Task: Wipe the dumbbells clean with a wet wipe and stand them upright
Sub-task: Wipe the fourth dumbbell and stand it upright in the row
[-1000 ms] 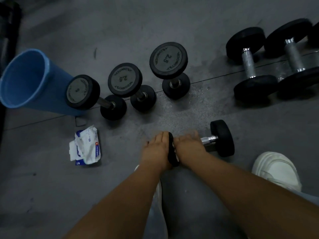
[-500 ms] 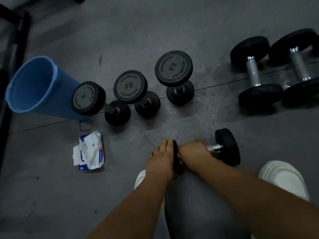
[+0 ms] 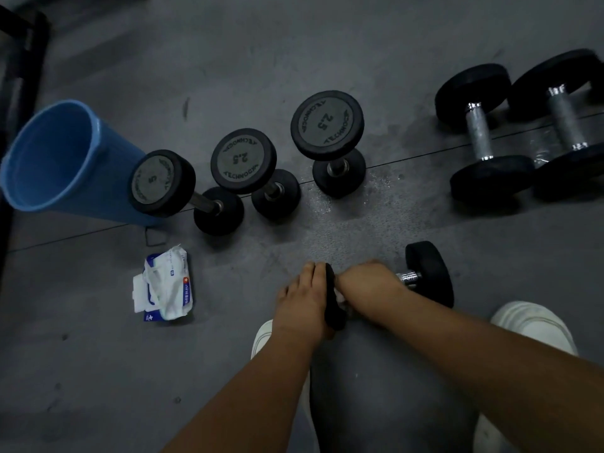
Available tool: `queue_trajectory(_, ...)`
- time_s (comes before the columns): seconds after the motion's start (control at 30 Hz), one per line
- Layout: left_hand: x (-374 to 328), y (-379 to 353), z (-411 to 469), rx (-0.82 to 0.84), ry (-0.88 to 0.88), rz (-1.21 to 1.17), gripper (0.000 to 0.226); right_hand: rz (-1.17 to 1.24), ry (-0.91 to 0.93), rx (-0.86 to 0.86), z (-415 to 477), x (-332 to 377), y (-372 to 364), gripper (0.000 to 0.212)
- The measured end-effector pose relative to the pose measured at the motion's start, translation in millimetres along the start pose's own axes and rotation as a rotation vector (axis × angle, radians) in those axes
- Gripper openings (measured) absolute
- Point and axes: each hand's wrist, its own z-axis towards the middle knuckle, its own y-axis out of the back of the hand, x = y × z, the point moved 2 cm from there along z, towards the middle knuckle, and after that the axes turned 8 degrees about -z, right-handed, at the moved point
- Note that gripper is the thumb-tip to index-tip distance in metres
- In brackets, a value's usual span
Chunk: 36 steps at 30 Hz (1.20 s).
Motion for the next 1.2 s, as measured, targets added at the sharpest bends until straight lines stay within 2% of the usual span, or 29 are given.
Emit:
queue_trajectory(0.13, -2.1, 2.0, 1.2, -0.003, 0.020, -0.005, 0.120, 0.085, -0.027, 0.049, -3.6, -6.0, 21.2, 0.022)
queue_trajectory(0.2, -1.6, 2.0, 0.3, 0.012, 0.022, 0.005, 0.122, 0.246, -0.090, -0.062, -4.1, -7.1, 27.2, 0.020)
queue_trajectory(0.23, -0.9, 1.5, -0.4, 0.011, 0.019, 0.008, 0.122, 0.444, -0.177, -0.203, -5.6, -7.8, 23.2, 0.019)
queue_trajectory(0.3, -0.5, 2.3, -1.2, -0.008, 0.011, -0.002, 0.120, 1.076, -0.488, -0.485, -17.3, 3.2, -8.8, 0.018)
queue_trajectory(0.33, -0.5, 2.9, -1.0, -0.010, 0.009, -0.008, 0.119, 1.402, -0.677, -0.469, -24.1, 18.1, -31.4, 0.019)
queue_trajectory(0.37, -0.8, 3.8, -0.7, -0.006, 0.006, -0.015, 0.118, 1.667, -0.818, -0.310, -30.1, 38.8, -52.5, 0.019)
queue_trajectory(0.43, -1.0, 3.8, -1.4, 0.001, 0.004, -0.028, 0.118, 2.083, -0.877, 0.025, -33.7, 70.8, -81.5, 0.013)
queue_trajectory(0.47, -1.3, 3.5, -2.9, -0.005, 0.005, -0.036, 0.117, 2.221, -0.881, 0.070, -32.6, 72.6, -83.7, 0.010)
queue_trajectory(0.63, -2.8, 4.3, -5.1, -0.027, -0.017, -0.067, 0.106, 2.749, -0.829, -0.083, -26.2, 36.8, -53.7, 0.029)
queue_trajectory(0.73, -3.3, 9.0, -1.6, 0.002, -0.006, -0.060, 0.108, 2.727, -0.832, -0.049, -31.1, 39.4, -48.8, 0.021)
queue_trajectory(0.83, -1.6, 5.7, -2.0, 0.031, 0.003, -0.046, 0.117, 2.504, -0.887, 0.014, -28.4, 47.1, -55.2, 0.009)
queue_trajectory(0.93, -1.2, 4.4, -3.5, 0.011, 0.008, -0.061, 0.117, 2.314, -0.902, 0.048, -20.6, 49.9, -53.8, 0.023)
queue_trajectory(1.07, -3.9, 5.2, -4.9, -0.019, -0.009, -0.077, 0.111, 2.303, -0.870, 0.127, -16.9, 36.6, -29.5, 0.032)
queue_trajectory(1.2, -4.7, 6.2, -3.2, -0.017, -0.006, -0.079, 0.109, 2.235, -0.925, 0.019, -13.9, 39.0, -37.3, 0.026)
